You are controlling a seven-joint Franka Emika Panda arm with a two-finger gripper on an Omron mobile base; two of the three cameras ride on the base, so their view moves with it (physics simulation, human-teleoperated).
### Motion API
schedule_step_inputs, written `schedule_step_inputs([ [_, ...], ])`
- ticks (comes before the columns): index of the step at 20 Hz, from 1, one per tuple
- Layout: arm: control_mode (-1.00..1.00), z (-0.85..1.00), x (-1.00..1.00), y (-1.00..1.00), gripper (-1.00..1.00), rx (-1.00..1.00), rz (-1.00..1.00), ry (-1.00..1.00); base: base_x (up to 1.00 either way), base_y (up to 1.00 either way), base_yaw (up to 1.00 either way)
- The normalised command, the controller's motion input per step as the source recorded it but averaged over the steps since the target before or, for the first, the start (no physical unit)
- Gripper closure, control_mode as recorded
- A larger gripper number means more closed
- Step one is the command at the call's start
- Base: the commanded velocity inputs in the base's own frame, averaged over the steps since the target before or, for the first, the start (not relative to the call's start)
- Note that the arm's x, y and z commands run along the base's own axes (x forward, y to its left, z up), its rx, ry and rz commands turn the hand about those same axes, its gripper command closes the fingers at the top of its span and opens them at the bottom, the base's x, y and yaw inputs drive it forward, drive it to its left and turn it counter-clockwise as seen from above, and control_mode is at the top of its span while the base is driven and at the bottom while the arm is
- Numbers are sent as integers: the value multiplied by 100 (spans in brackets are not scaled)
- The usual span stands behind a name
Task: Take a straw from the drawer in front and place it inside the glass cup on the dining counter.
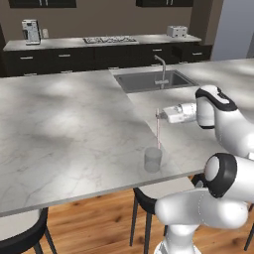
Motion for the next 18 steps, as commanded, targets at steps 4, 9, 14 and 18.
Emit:
schedule_step_inputs([
  [4, -100, -6, 7, 0, 100, 0, 11, -25, 0, 0, 0],
  [9, -100, -17, -1, 0, 100, 0, 10, -12, 0, 0, 0],
  [14, -100, -11, -8, 0, 100, 0, 7, -3, 0, 0, 0],
  [18, -100, -3, 0, 4, 100, 0, 8, -4, 0, 0, 0],
])
